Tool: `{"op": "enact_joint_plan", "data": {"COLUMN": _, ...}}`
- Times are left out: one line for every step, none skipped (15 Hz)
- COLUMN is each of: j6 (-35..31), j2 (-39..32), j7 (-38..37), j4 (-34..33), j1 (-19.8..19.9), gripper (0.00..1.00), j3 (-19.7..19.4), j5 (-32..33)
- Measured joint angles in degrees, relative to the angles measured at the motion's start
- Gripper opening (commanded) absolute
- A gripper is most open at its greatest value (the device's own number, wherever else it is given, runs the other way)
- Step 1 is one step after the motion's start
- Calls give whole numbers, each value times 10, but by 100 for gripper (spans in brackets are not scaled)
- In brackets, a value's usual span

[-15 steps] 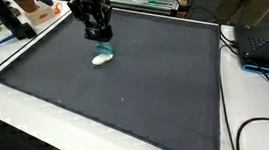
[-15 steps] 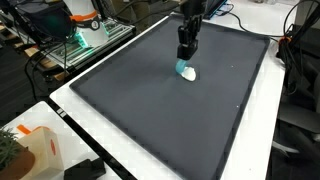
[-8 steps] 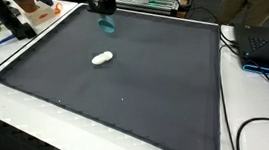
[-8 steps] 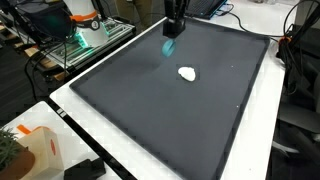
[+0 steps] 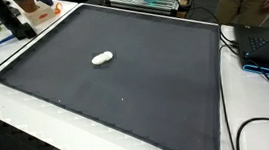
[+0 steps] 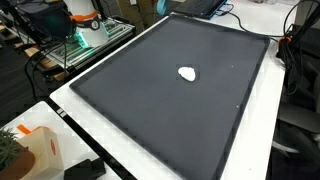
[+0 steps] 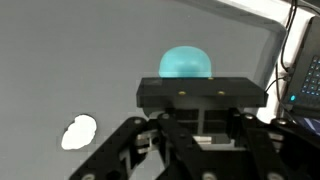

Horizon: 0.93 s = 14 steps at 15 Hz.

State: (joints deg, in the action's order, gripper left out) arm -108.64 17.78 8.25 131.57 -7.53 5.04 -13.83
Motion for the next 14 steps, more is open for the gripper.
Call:
{"op": "enact_joint_plan", "data": {"j6": 0, "j2": 3, "j7": 2, "j4": 4, "j1": 0, "gripper": 47, "j3": -1, "j5": -1}}
{"op": "enact_joint_plan", "data": {"j6": 0, "j2": 3, "j7": 4, "j4": 6, "j1": 0, "gripper": 22, "j3": -1, "j5": -1}}
{"op": "enact_joint_plan", "data": {"j6": 0, "j2": 2, "j7": 6, "j4": 7, "j1": 0, "gripper": 22, "j3": -2, "j5": -1}}
{"op": "enact_joint_plan", "data": {"j6": 2, "j2": 0, "j7": 6, "j4": 6, "j1": 0, "gripper": 22, "j3": -2, "j5": -1}}
{"op": "enact_joint_plan", "data": {"j6": 15, "j2": -5, "j7": 7, "j4": 3, "j1": -1, "gripper": 22, "j3": -2, "j5": -10}}
{"op": "enact_joint_plan", "data": {"j6": 38, "j2": -11, "j7": 15, "j4": -3, "j1": -3, "gripper": 22, "j3": -3, "j5": -28}}
{"op": "enact_joint_plan", "data": {"j6": 63, "j2": -17, "j7": 24, "j4": -11, "j1": -6, "gripper": 22, "j3": -5, "j5": -48}}
{"op": "enact_joint_plan", "data": {"j6": 87, "j2": -22, "j7": 33, "j4": -19, "j1": -7, "gripper": 22, "j3": -7, "j5": -69}}
{"op": "enact_joint_plan", "data": {"j6": 113, "j2": -27, "j7": 41, "j4": -29, "j1": -7, "gripper": 22, "j3": -10, "j5": -92}}
{"op": "enact_joint_plan", "data": {"j6": 138, "j2": -32, "j7": 45, "j4": -41, "j1": -6, "gripper": 22, "j3": -15, "j5": -114}}
{"op": "enact_joint_plan", "data": {"j6": 159, "j2": -36, "j7": 46, "j4": -53, "j1": -5, "gripper": 72, "j3": -22, "j5": -136}}
{"op": "enact_joint_plan", "data": {"j6": 173, "j2": -41, "j7": 46, "j4": -65, "j1": -1, "gripper": 73, "j3": -28, "j5": -144}}
{"op": "enact_joint_plan", "data": {"j6": 183, "j2": -46, "j7": 46, "j4": -73, "j1": 2, "gripper": 79, "j3": -35, "j5": -159}}
{"op": "enact_joint_plan", "data": {"j6": 187, "j2": -50, "j7": 46, "j4": -81, "j1": 4, "gripper": 86, "j3": -39, "j5": -175}}
